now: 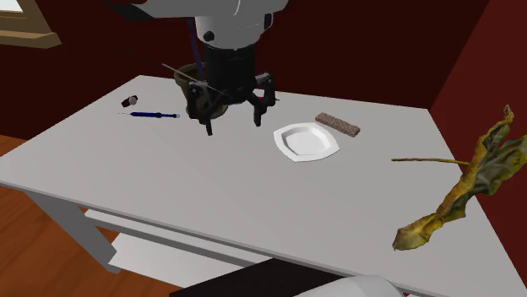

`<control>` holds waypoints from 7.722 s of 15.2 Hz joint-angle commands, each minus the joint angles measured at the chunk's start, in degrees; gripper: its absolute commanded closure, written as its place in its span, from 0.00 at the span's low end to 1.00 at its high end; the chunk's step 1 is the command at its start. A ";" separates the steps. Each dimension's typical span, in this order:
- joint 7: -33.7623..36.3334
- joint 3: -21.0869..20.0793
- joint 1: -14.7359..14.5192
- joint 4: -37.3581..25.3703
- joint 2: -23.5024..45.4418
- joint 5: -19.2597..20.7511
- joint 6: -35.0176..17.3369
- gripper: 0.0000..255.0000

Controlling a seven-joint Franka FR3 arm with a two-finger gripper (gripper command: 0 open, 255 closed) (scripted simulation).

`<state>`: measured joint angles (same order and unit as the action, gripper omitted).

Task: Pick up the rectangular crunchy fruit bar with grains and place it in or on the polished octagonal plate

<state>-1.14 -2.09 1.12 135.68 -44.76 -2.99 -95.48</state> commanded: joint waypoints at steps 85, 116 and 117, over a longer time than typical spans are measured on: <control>-60.60 30.06 8.82 -45.83 62.30 -5.99 -3.46 1.00; -50.23 27.15 1.01 -17.35 47.59 -0.35 -19.27 1.00; -50.23 27.15 1.01 -17.35 47.59 -0.35 -19.27 0.00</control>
<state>-51.36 25.05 2.13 118.34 2.83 -3.34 -114.74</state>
